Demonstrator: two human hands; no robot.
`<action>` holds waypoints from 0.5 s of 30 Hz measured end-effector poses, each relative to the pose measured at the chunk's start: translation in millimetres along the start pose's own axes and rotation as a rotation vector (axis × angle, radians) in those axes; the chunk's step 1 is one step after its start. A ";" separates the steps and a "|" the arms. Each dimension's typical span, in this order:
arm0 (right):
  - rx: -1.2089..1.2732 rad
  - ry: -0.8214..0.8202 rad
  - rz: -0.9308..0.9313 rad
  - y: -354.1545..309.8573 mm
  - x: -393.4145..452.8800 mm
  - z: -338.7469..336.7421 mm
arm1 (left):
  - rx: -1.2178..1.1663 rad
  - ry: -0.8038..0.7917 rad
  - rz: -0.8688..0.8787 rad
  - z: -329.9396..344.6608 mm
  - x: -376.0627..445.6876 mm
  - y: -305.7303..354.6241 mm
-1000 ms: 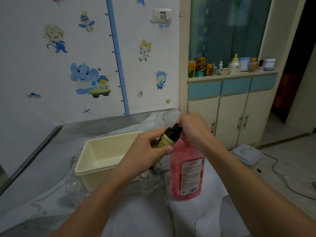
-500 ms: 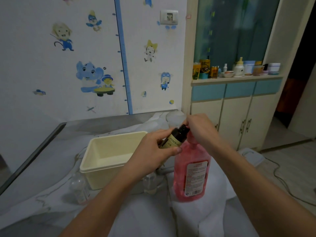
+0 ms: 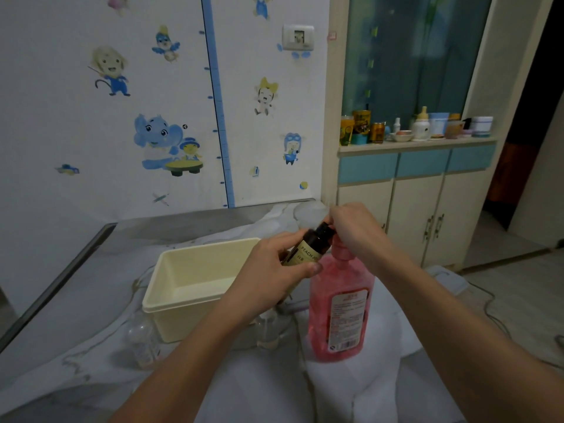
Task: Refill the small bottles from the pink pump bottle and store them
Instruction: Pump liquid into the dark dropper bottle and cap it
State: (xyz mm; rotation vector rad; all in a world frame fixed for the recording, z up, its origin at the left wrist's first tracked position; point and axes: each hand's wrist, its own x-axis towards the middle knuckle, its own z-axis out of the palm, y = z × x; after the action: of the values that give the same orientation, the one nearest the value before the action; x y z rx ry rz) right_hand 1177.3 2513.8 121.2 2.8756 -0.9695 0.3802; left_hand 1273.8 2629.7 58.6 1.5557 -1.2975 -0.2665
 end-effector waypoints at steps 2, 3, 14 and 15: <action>-0.011 0.001 0.011 0.7 0.3 6.0 | -0.004 0.000 -0.002 1.8 -0.6 -2.0; -0.003 -0.004 0.018 0.6 0.4 7.4 | -0.006 0.003 -0.001 2.4 -1.3 -2.5; 0.462 -0.021 0.090 8.4 -4.0 3.0 | -0.017 0.017 0.005 0.6 -1.8 4.2; 0.308 -0.031 0.099 3.4 -3.8 -0.3 | -0.017 0.015 0.006 0.9 -2.2 3.6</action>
State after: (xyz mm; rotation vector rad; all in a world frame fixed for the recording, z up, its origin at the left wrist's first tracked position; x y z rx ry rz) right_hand 1172.4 2513.3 120.5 3.1204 -1.1548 0.5378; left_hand 1270.2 2631.5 60.1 1.5366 -1.2855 -0.2607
